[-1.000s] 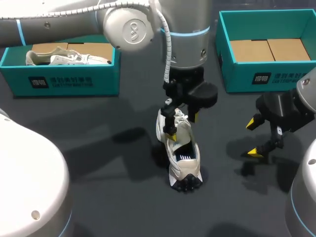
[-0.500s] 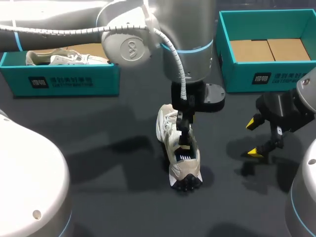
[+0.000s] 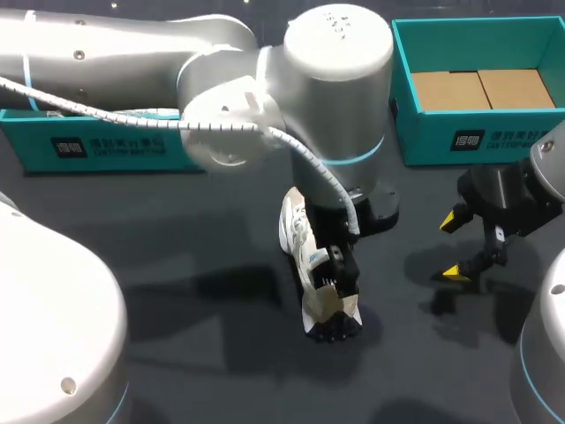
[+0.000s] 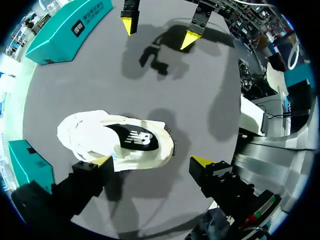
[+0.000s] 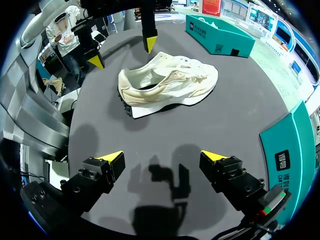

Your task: Take the shoe out of the shoebox, open the shoe tongue, remove and reinsert the insole, then place the shoe into the shoebox

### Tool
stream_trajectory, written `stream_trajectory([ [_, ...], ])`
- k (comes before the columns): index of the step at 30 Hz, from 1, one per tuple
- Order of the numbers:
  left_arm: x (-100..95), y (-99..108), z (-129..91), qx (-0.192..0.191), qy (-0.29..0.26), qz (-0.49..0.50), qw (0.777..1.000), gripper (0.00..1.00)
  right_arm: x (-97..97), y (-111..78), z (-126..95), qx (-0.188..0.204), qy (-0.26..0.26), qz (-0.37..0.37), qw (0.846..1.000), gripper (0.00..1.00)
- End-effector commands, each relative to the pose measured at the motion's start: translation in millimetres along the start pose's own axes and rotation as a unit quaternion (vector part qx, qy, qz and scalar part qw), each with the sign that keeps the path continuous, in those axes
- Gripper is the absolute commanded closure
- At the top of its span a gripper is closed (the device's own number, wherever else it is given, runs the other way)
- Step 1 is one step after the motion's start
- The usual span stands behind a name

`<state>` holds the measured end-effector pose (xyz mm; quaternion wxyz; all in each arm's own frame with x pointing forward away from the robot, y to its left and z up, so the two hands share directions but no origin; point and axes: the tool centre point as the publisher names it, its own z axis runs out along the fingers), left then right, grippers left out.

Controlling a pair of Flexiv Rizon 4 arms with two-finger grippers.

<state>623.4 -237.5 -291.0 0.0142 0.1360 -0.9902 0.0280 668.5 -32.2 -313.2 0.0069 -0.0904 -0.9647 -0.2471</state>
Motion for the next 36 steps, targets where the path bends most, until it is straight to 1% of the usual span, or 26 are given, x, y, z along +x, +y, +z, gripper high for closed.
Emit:
stream_trajectory([
  [1,6.8,-5.4,15.7,-0.002,-0.009,0.003,1.0,0.0,2.0,-0.1,-0.3,0.001,-0.002,0.0,1.0,0.0],
  [6,7.4,-10.3,35.7,-0.001,0.004,0.012,1.0,0.0,2.0,-0.1,-0.3,0.001,-0.002,0.0,1.0,0.0],
  [7,6.9,-10.5,38.9,0.0,0.016,0.018,1.0,0.0,2.0,-0.1,-0.3,0.001,-0.002,0.0,1.0,0.0],
  [9,6.1,-10.9,44.2,-0.002,0.021,0.016,1.0,0.06,2.0,-0.1,-0.3,0.001,-0.002,0.0,1.0,0.0],
  [11,6.0,-11.3,49.8,-0.004,0.032,0.019,0.999,0.07,2.0,-0.1,-0.3,0.001,-0.002,0.0,1.0,0.0],
  [13,6.9,-11.5,55.2,-0.006,0.036,0.021,0.999,0.11,2.0,-0.1,-0.3,0.001,-0.002,0.0,1.0,0.0],
  [18,11.6,-9.7,65.4,-0.006,0.05,0.03,0.998,0.1,2.0,-0.1,-0.3,0.001,-0.002,0.0,1.0,0.0],
  [20,13.6,-8.6,69.0,-0.004,0.06,0.03,0.998,0.12,2.0,-0.1,-0.3,0.001,-0.002,0.0,1.0,0.0],
  [23,16.5,-8.4,73.9,-0.009,0.058,0.023,0.998,0.13,2.0,-0.1,-0.3,0.001,-0.002,0.0,1.0,0.0],
  [25,17.9,-8.9,77.0,-0.014,0.046,0.014,0.999,0.15,2.0,-0.1,-0.3,0.001,-0.002,0.0,1.0,0.0],
  [32,19.8,-10.6,88.6,-0.019,0.04,0.014,0.999,0.24,2.0,-0.1,-0.3,0.001,-0.002,0.0,1.0,0.0],
  [33,20.5,-10.5,89.3,-0.02,0.041,0.016,0.999,0.27,2.0,-0.1,-0.3,0.001,-0.002,0.0,1.0,0.0],
  [35,22.2,-10.0,90.7,-0.021,0.036,0.013,0.999,0.38,2.0,-0.1,-0.3,0.001,-0.002,0.0,1.0,0.0],
  [36,22.6,-9.3,91.1,-0.021,0.036,0.014,0.999,0.4,2.0,-0.1,-0.3,0.001,-0.002,0.0,1.0,0.0],
])
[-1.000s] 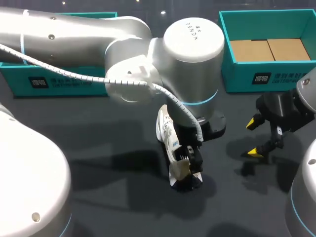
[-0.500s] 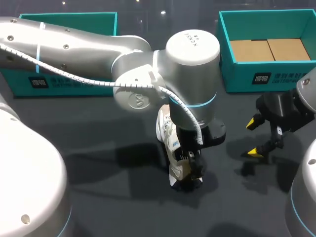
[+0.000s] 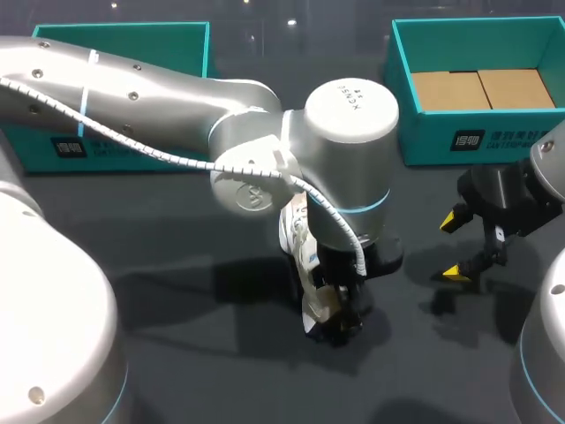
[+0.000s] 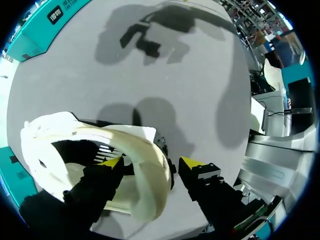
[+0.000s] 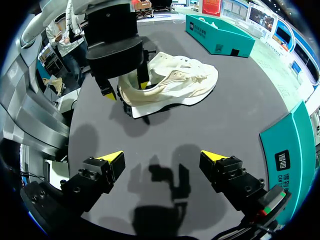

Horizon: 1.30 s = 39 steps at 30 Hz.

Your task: Take the shoe out of the shoebox, open the shoe tongue, remove and reinsert the insole, then place the shoe into the shoebox

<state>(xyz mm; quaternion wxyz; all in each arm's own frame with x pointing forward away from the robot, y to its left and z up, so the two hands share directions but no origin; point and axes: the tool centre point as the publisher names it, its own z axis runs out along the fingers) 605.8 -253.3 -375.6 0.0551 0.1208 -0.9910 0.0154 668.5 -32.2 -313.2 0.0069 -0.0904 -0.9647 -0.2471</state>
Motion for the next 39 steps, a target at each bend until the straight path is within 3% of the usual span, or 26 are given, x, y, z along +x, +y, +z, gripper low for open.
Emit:
stream_trajectory([
  [1,4.1,-2.5,6.2,-0.004,-0.007,-0.006,1.0,0.42,2.0,-0.1,-0.3,0.001,-0.002,0.0,1.0,0.0],
  [5,4.2,1.0,9.4,-0.005,-0.01,-0.011,1.0,0.5,2.0,-0.1,-0.3,0.001,-0.002,0.0,1.0,0.0],
  [14,4.0,10.4,16.5,-0.015,-0.005,-0.021,1.0,0.49,2.0,-0.1,-0.3,0.001,-0.002,0.0,1.0,0.0],
  [16,2.9,11.4,17.8,-0.017,-0.004,-0.023,1.0,0.53,2.0,-0.1,-0.3,0.001,-0.002,0.0,1.0,0.0],
  [17,2.2,11.9,18.2,-0.017,-0.003,-0.024,1.0,0.57,2.0,-0.1,-0.3,0.001,-0.002,0.0,1.0,0.0],
  [19,1.2,12.4,18.6,-0.017,-0.002,-0.025,1.0,0.94,2.0,-0.1,-0.3,0.001,-0.002,0.0,1.0,0.0],
  [20,0.7,12.6,18.5,-0.017,-0.001,-0.025,1.0,1.0,2.0,-0.1,-0.3,0.001,-0.002,0.0,1.0,0.0],
  [29,-5.5,12.3,5.5,-0.013,0.0,-0.012,1.0,1.0,2.0,-0.1,-0.3,0.001,-0.002,0.0,1.0,0.0],
  [39,-33.1,8.7,-59.3,-0.014,-0.008,0.046,0.999,1.0,2.0,-0.1,-0.3,0.001,-0.002,0.0,1.0,0.0],
])
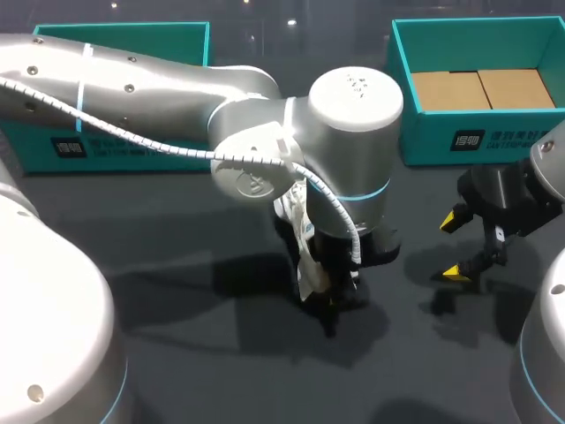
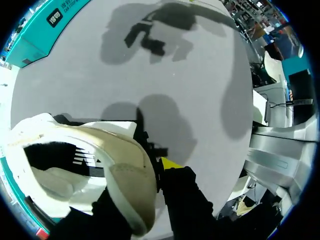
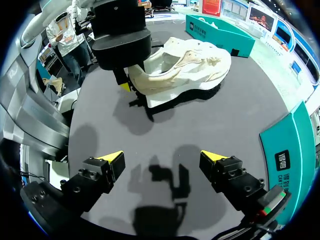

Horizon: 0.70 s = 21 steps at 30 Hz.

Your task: Take the shoe out of the shoebox, open the shoe tongue, remove and reinsert the insole, then place the shoe into the shoebox

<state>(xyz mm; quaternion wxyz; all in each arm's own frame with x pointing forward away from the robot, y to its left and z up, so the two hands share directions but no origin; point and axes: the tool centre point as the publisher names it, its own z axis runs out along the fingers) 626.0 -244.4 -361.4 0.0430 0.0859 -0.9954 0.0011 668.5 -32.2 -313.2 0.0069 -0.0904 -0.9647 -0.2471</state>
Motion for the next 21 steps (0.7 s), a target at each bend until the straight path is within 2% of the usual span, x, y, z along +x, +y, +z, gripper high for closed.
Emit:
stream_trajectory([
  [1,-17.1,8.1,-49.9,-0.005,0.007,0.021,1.0,1.0,2.0,-0.1,-0.3,0.001,-0.002,0.0,1.0,0.0],
  [10,-51.0,19.3,-110.9,-0.012,-0.017,0.027,0.999,1.0,2.0,-0.1,-0.3,0.001,-0.002,0.0,1.0,0.0],
  [13,-65.8,24.9,-129.8,-0.026,-0.025,0.034,0.999,1.0,2.0,-0.1,-0.3,0.001,-0.002,0.0,1.0,0.0],
  [21,-65.8,24.9,-129.8,-0.026,-0.025,0.034,0.999,1.0,2.0,-0.1,-0.3,0.001,-0.002,0.0,1.0,0.0],
])
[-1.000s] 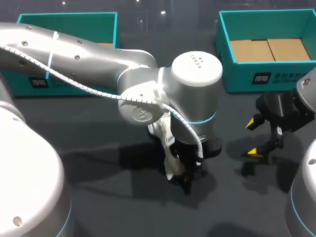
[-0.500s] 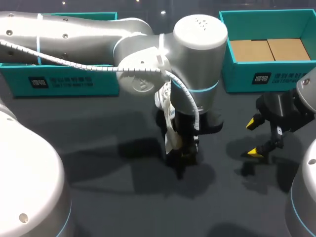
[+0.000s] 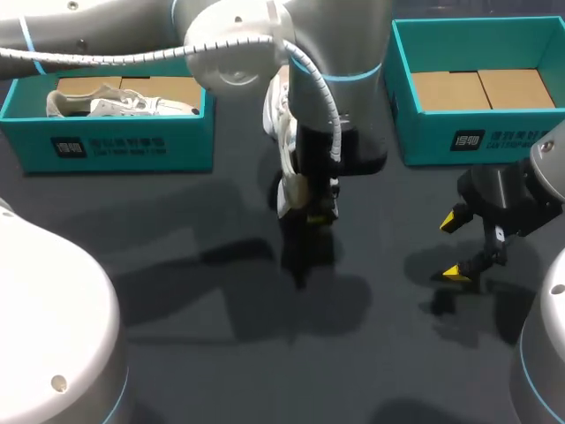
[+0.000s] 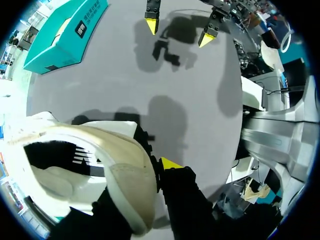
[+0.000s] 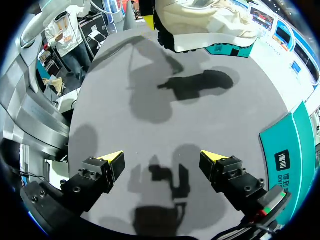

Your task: Take the shoe out of the shoebox, open the shoe tongue, remove and reinsert the insole, then place the shoe into the shoebox

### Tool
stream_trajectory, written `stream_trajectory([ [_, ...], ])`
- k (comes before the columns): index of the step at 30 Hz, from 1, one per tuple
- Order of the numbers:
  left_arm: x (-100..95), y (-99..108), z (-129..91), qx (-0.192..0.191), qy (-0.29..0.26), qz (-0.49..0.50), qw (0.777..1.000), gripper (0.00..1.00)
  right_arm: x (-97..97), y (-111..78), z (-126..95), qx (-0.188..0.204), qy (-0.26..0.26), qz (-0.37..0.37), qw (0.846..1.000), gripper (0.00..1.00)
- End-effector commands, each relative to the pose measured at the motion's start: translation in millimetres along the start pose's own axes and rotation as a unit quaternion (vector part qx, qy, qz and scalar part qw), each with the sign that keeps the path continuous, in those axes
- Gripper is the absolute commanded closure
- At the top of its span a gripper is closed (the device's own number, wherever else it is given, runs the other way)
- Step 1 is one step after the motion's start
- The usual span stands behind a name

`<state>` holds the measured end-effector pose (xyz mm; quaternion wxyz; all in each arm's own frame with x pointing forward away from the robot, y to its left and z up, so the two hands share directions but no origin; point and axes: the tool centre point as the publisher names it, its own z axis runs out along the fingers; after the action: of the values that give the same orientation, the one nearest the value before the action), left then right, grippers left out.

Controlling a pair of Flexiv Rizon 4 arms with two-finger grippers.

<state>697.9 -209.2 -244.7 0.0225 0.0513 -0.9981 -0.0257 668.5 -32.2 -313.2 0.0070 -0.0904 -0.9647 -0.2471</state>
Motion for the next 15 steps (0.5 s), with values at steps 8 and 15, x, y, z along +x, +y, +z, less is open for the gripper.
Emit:
stream_trajectory([
  [8,8.7,2.7,-7.2,0.035,0.042,0.014,0.998,1.0,2.0,-0.1,-0.3,0.001,-0.002,0.0,1.0,0.0],
  [15,-15.8,26.7,-33.5,0.027,0.005,0.005,1.0,1.0,2.0,-0.1,-0.3,0.001,-0.002,0.0,1.0,0.0],
])
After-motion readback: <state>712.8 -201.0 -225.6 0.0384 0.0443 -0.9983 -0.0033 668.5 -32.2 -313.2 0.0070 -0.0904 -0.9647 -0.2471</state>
